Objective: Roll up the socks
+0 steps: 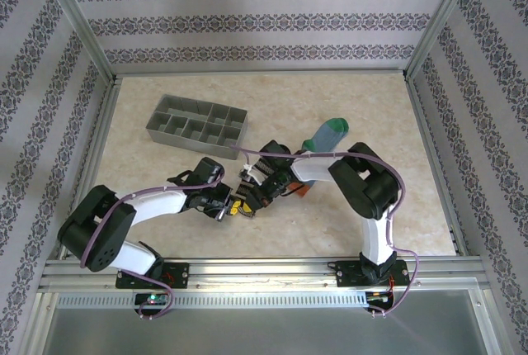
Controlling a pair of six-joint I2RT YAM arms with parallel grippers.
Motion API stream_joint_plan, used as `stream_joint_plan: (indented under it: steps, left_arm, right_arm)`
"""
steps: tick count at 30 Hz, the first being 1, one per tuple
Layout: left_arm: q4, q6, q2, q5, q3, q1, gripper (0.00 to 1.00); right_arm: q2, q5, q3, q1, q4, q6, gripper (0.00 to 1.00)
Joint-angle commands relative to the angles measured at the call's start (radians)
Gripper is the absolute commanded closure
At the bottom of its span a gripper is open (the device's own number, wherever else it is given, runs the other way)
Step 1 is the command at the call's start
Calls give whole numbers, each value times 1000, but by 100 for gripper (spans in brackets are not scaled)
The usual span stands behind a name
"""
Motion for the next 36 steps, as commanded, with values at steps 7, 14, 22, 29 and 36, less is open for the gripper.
stream_joint_plan:
  steps: [7,14,22,29,36]
  left_arm:
    - [-275,-95,-118,-30,-73,-15,100]
    - [-282,-107,-107,-32,-76,-12,100]
    - [-263,-103,-94,-28,-74,-8,100]
    - [-246,-104,-99,-28,-82,-8,100]
    - [-242,-100,-118,-29,-89,-6,100]
  right_arm:
    - [-460,640,-353,282,292,-231,55]
    - [-408,893,-311,440,320,-287,52]
    - [-274,863,-208,448,297,-266,53]
    - [-203,813,-166,415,255,-205,68]
    - [-177,750,-149,369,208,-168,100]
